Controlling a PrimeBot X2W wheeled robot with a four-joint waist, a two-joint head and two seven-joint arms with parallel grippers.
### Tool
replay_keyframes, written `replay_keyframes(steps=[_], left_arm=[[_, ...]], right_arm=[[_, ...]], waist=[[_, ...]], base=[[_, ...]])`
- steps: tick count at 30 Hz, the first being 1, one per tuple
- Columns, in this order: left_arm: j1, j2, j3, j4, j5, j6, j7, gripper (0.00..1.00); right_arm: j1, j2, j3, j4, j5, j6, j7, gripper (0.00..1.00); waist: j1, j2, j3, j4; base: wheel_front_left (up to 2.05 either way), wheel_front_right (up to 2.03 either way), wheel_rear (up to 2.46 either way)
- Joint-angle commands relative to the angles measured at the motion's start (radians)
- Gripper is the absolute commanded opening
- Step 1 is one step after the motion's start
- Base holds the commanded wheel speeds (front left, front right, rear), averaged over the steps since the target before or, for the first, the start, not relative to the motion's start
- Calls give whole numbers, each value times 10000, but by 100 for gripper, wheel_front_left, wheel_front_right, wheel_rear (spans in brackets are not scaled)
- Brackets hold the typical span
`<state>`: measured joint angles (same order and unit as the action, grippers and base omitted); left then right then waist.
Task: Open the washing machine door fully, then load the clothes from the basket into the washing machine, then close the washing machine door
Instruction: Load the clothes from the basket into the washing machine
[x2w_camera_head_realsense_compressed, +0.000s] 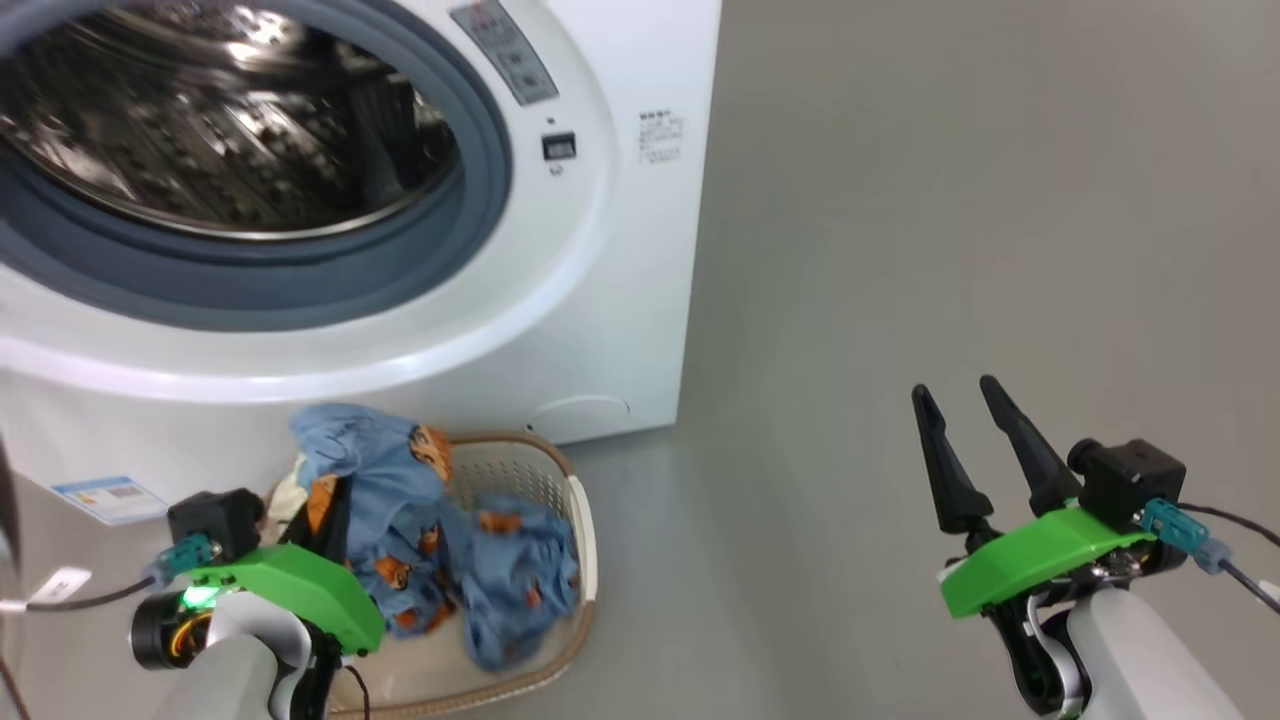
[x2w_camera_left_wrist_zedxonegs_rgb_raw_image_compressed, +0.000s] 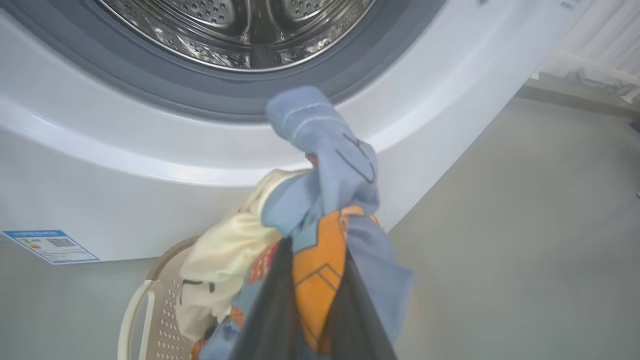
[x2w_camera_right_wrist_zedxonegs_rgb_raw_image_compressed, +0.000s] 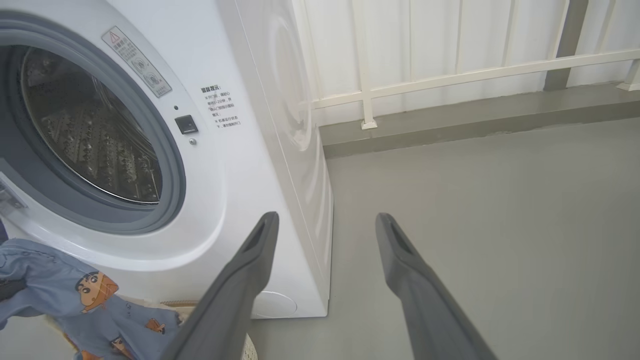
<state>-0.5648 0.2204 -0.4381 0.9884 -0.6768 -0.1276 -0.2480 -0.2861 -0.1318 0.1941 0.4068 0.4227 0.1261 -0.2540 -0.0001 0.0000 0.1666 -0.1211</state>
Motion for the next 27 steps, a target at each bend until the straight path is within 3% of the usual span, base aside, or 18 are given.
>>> replay_keyframes(steps=[1, 16, 27], left_arm=[[205, 375, 499, -654, 40, 128, -134, 0], [2130, 522, 1112, -4894, 563, 1215, 25, 0], [2779, 708, 1152, -6717, 433, 1792, 624, 0]], right_arm=[[130, -105, 174, -179, 61, 46, -78, 100], [638, -345, 174, -106, 236, 46, -78, 100], [757, -371, 196, -97, 285, 46, -78, 100]], waist=[[1, 0, -504, 271], [1, 0, -1389, 481], [1, 0, -1512, 510]], base=[[0, 0, 0], [0, 0, 0], [0, 0, 0]])
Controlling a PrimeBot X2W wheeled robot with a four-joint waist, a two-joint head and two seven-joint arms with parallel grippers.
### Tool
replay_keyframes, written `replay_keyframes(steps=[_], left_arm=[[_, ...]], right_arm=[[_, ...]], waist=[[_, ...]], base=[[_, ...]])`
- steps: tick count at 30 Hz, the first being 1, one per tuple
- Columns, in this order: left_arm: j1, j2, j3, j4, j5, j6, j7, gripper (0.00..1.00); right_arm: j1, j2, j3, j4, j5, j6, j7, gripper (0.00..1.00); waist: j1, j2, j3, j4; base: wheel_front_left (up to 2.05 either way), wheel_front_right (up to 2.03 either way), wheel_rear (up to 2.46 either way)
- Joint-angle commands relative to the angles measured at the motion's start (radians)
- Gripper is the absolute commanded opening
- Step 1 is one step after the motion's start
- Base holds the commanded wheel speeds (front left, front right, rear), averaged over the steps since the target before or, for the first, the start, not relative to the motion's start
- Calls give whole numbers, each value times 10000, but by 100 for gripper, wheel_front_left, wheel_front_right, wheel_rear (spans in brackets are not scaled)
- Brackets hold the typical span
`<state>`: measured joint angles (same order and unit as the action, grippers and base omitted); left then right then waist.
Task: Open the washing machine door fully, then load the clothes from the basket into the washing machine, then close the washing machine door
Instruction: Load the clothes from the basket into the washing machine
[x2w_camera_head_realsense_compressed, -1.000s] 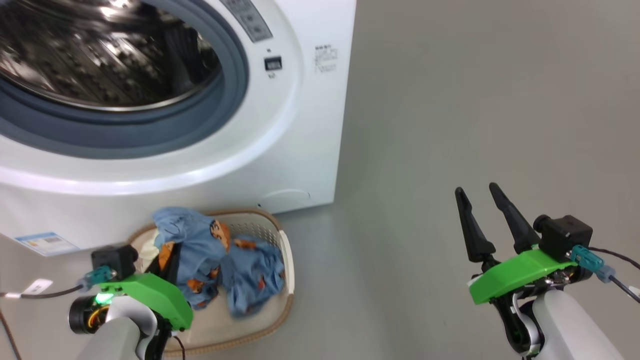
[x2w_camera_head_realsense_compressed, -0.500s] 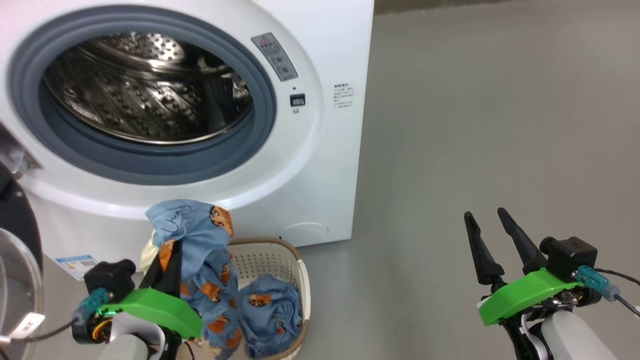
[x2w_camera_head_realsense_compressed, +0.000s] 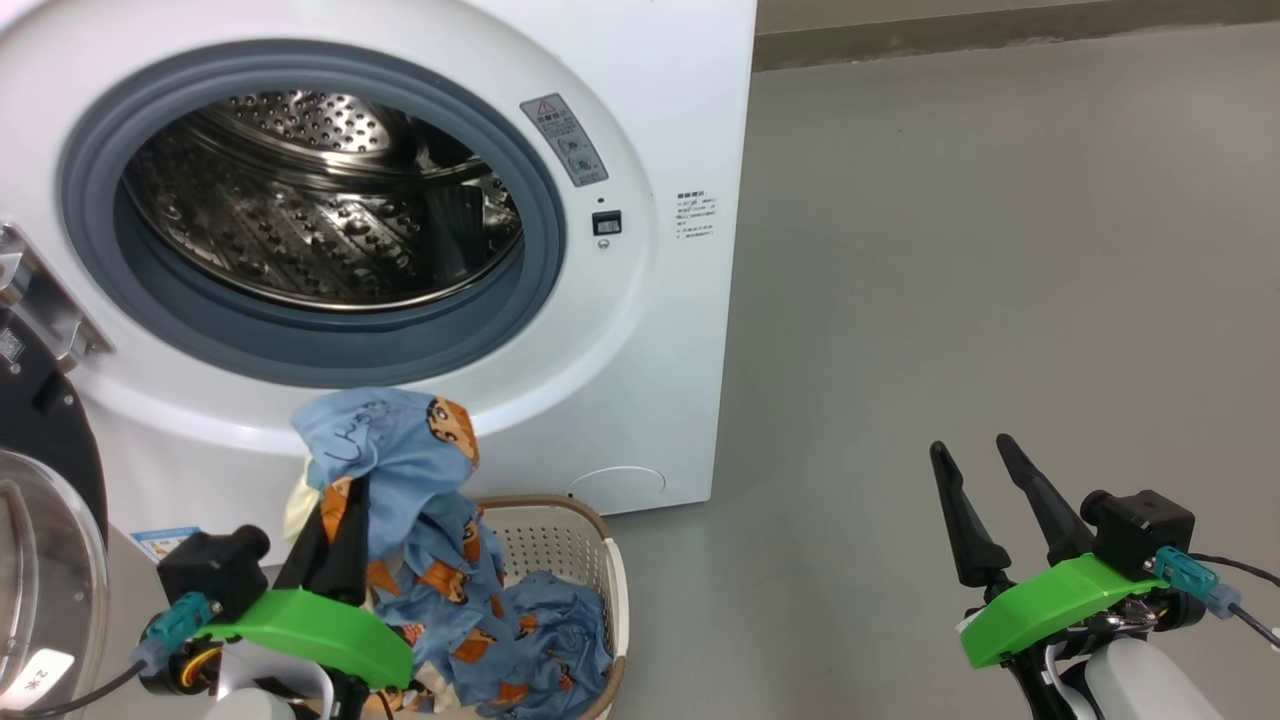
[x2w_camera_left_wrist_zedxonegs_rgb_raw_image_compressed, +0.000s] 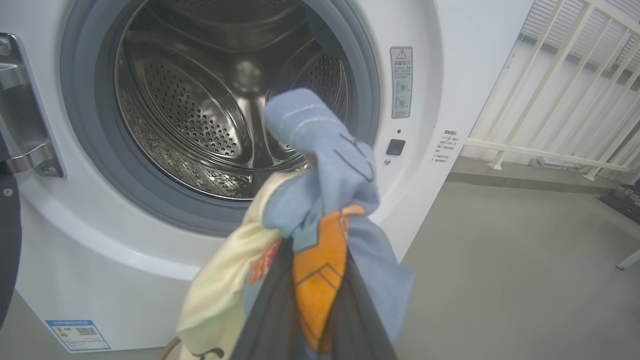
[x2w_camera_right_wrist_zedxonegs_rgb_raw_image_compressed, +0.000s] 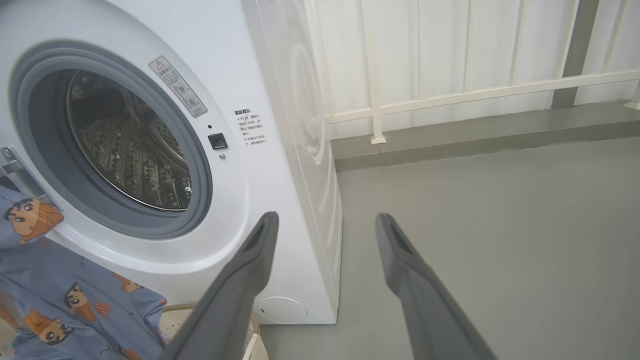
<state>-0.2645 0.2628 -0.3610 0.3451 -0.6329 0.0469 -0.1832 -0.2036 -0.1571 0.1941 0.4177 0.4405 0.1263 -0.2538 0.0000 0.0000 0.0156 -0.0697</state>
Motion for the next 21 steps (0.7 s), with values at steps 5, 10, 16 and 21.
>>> replay_keyframes(steps=[5, 10, 16, 21], left_arm=[[-88, 370, 413, -724, -28, 263, 120, 0], [-102, 436, 420, -859, 2, 370, 142, 0], [-724, 604, 374, -751, 237, 420, 199, 0], [-1769, 705, 287, -100, 434, 206, 202, 0]], right_arm=[[-151, -199, 300, -183, 130, 44, -80, 100], [-175, -220, 356, -199, 148, 44, -80, 100], [-277, -256, 312, -320, 85, 44, -80, 100], [-464, -291, 337, -399, -22, 44, -80, 100]], waist=[[0, 0, -33, -104], [0, 0, 47, -193], [0, 0, 474, -192], [0, 0, 966, -247]], base=[[0, 0, 0], [0, 0, 0], [0, 0, 0], [0, 0, 0]])
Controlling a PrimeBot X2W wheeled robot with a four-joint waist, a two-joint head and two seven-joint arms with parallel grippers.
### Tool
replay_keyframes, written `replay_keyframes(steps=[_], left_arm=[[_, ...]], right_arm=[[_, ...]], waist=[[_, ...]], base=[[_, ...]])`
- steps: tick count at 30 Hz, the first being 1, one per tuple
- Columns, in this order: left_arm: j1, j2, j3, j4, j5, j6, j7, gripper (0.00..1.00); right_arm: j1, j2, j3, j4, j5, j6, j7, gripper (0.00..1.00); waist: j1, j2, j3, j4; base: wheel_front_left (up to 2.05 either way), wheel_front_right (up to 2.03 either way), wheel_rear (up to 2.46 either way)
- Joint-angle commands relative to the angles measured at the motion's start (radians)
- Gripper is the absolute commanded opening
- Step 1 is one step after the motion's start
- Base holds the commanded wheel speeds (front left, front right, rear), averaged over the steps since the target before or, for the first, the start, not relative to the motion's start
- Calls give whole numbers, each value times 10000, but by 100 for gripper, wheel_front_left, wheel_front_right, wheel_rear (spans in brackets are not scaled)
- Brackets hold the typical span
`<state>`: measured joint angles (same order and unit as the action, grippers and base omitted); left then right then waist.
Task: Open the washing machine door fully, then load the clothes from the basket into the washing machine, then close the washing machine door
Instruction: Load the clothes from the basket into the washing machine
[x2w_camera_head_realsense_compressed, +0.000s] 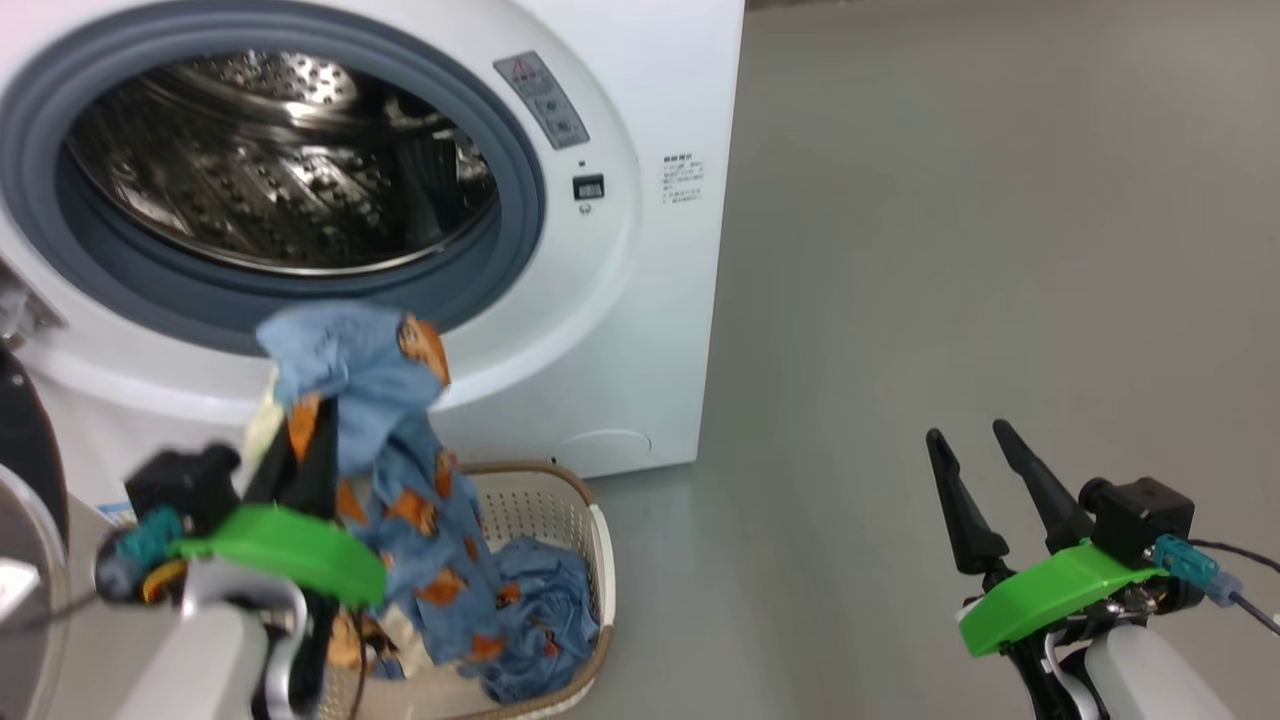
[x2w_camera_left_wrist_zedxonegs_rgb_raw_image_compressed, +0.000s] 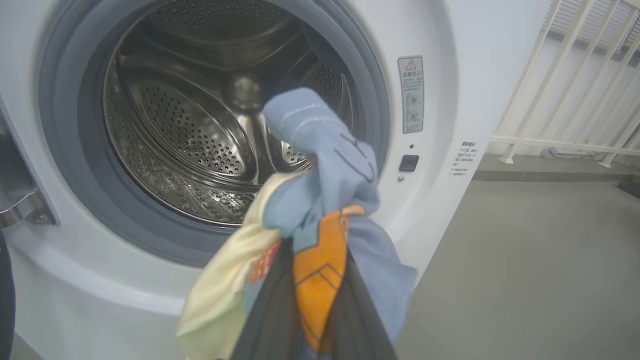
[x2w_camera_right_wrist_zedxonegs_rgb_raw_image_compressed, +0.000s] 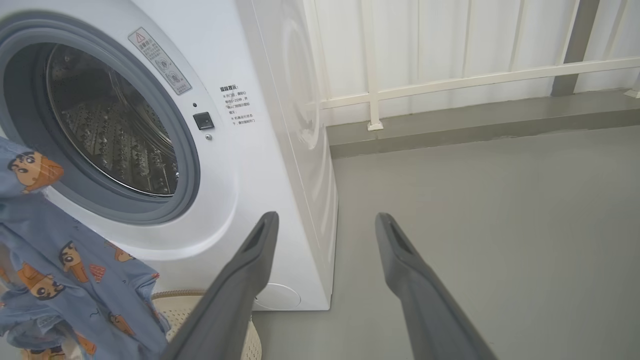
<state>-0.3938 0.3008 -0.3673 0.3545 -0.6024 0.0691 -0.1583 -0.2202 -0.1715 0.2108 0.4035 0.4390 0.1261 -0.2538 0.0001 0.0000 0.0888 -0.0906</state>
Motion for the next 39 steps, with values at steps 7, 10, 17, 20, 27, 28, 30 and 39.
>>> replay_keyframes(steps=[7, 10, 17, 20, 27, 28, 30, 39], left_arm=[[-2337, 375, 440, 1557, 160, -520, -275, 0], [-3177, 442, 502, 2395, 123, -888, -425, 0], [-4921, 644, 643, 4041, 98, -1467, -717, 0], [-6028, 779, 689, 5027, 67, -1697, -820, 0], [-7489, 1069, 616, 6207, -34, -1921, -884, 0], [-7691, 1122, 609, 6355, -68, -1939, -893, 0], [-8019, 1221, 584, 6564, -130, -1964, -914, 0], [-9534, 2078, 181, 6839, -573, -1995, -920, 0]], right_arm=[[-667, -220, 200, -375, -167, 46, -80, 100], [-851, -262, 220, -485, -252, 46, -80, 100], [-1175, -335, 149, -763, -444, 46, -80, 100], [-1348, -260, 120, -967, -548, 46, -80, 100], [-1517, -70, 107, -1208, -690, 46, -80, 100], [-1535, -35, 105, -1239, -711, 46, -80, 100], [-1547, 30, 84, -1298, -752, 46, -80, 100], [-1512, 354, -37, -1625, -905, 46, -80, 100]], waist=[[-1, 0, 1143, -321], [-1, 0, 1644, -513], [-1, 0, 2784, -836], [-1, 0, 3465, -1014], [-1, 0, 4321, -1299], [-1, 0, 4451, -1350], [-1, 0, 4695, -1448], [-1, 0, 5831, -1888]], base=[[0, 0, 0], [0, 0, 0], [0, 0, 0], [0, 0, 0], [0, 0, 0], [0, 0, 0], [0, 0, 0], [0, 0, 0]])
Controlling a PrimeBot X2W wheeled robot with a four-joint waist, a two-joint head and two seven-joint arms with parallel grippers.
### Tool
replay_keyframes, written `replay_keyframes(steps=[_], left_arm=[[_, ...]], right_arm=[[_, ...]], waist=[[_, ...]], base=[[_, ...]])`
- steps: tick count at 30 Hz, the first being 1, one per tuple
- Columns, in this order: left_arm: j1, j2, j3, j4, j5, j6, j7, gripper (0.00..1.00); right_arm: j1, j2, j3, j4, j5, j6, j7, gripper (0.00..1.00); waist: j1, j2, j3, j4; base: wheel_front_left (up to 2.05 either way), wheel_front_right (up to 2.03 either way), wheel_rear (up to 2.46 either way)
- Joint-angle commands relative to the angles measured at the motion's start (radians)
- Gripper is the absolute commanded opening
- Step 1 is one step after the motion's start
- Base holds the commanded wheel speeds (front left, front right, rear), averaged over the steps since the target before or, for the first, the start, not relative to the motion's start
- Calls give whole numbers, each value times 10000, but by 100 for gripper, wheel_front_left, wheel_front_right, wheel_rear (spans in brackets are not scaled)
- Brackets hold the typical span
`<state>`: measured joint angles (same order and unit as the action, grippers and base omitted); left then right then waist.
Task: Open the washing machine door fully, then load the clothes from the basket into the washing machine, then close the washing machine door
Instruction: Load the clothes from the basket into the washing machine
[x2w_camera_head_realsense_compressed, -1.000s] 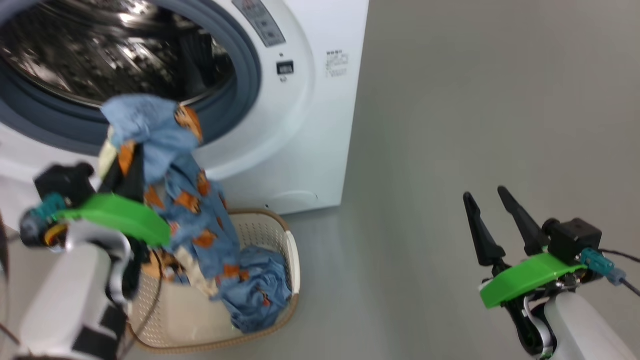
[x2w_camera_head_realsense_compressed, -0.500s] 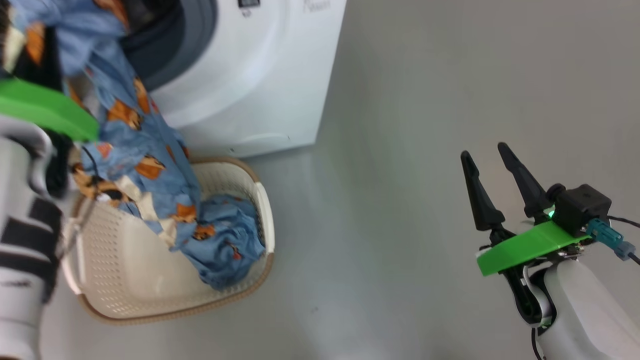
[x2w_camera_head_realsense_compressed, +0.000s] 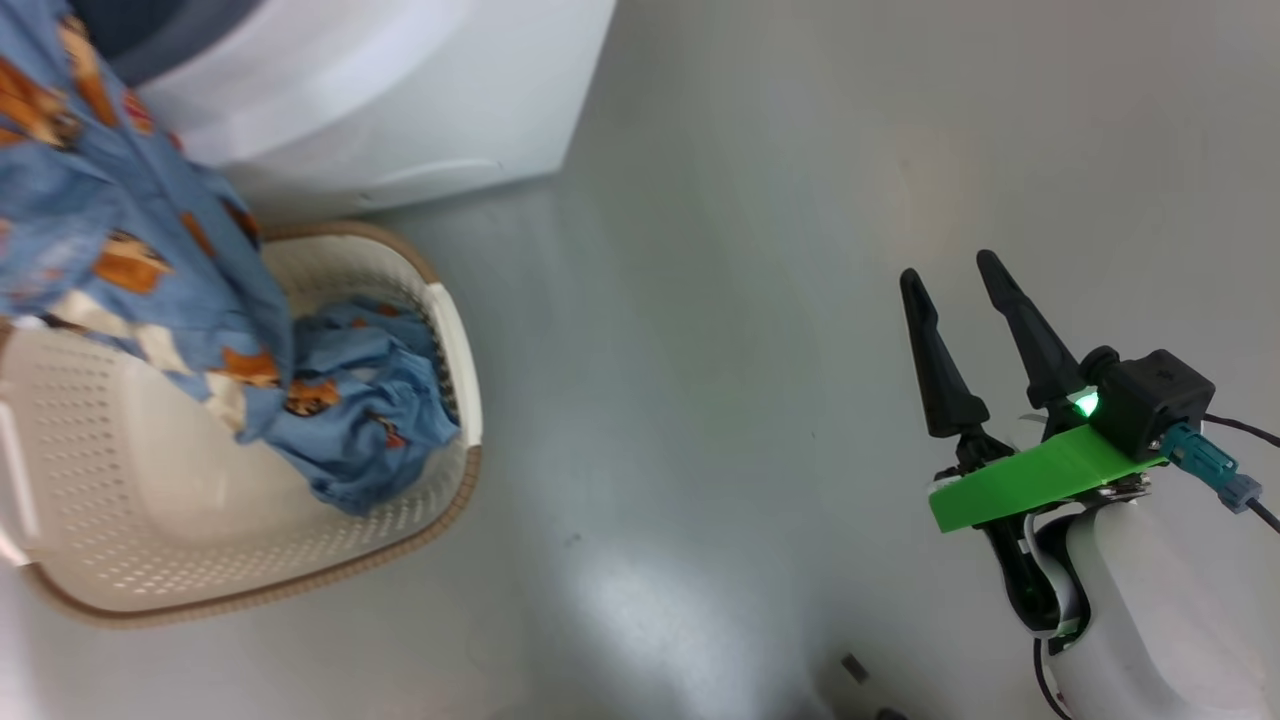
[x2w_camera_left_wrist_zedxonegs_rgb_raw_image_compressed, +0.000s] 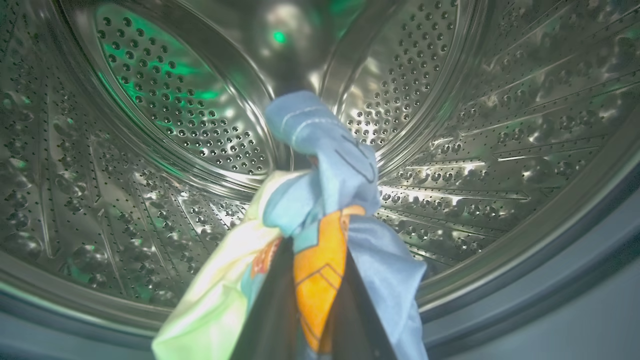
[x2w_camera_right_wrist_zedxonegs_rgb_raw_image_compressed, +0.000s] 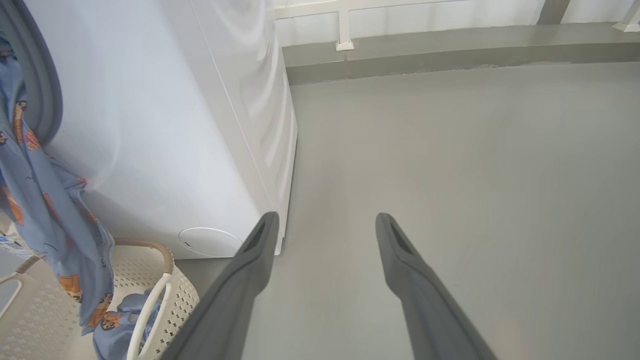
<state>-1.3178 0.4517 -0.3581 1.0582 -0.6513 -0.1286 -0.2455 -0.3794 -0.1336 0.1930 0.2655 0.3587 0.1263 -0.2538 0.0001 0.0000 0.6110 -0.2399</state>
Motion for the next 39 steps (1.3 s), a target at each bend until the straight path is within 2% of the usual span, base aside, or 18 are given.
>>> replay_keyframes(steps=[1, 4, 9, 15, 19, 20, 21, 27, 30, 35, 39], left_arm=[[-439, 671, -35, -233, -70, -18, -52, 0], [-838, 945, -407, -344, 48, -19, -81, 0], [-1560, 1283, -276, -434, -89, -20, -143, 0], [-1739, 1609, 743, -1570, 301, 113, -159, 0], [-1410, 1426, 975, -1174, 223, 94, -160, 0], [-1351, 1352, 948, -878, 174, 83, -110, 39], [-1322, 1295, 873, -581, 161, 73, 56, 100], [-1363, 1056, 321, 897, 162, 18, 1724, 100], [-1321, 984, 195, 1254, 60, -1, 2139, 100], [-897, 807, 45, 1308, -209, -16, 1935, 100], [-105, 634, -184, 1065, -500, -18, 1265, 100]], right_arm=[[73, 13, 132, -286, -116, 44, -80, 100], [21, 140, 129, -367, -139, 44, -80, 100], [-95, 350, 108, -426, -103, 44, -80, 100], [-130, 540, 63, -497, -59, 44, -80, 100], [-136, 598, 67, -453, -57, 44, -80, 100], [-131, 611, 74, -428, -57, 44, -80, 100], [-133, 623, 80, -402, -54, 44, -80, 100], [-204, 667, 118, -290, -32, 44, -80, 100], [-228, 683, 158, -218, -8, 44, -80, 100], [-257, 702, 243, -71, 54, 44, -80, 100], [-258, 690, 278, 50, 129, 44, -80, 100]], waist=[[-1, 0, 707, -432], [-1, 0, 926, -570], [-1, 0, 1114, -839], [-1, 0, 1246, -987], [-1, 0, 1171, -1014], [-1, 0, 1131, -1019], [-1, 0, 1089, -1024], [-1, 0, 776, -999], [-1, 0, 544, -973], [-1, 0, 45, -878], [-1, 0, -586, -745]], base=[[0, 0, 0], [0, 0, 0], [0, 0, 0], [0, 0, 0], [0, 0, 0], [0, 0, 0], [0, 0, 0], [0, 0, 0], [0, 0, 0], [0, 0, 0], [0, 0, 0]])
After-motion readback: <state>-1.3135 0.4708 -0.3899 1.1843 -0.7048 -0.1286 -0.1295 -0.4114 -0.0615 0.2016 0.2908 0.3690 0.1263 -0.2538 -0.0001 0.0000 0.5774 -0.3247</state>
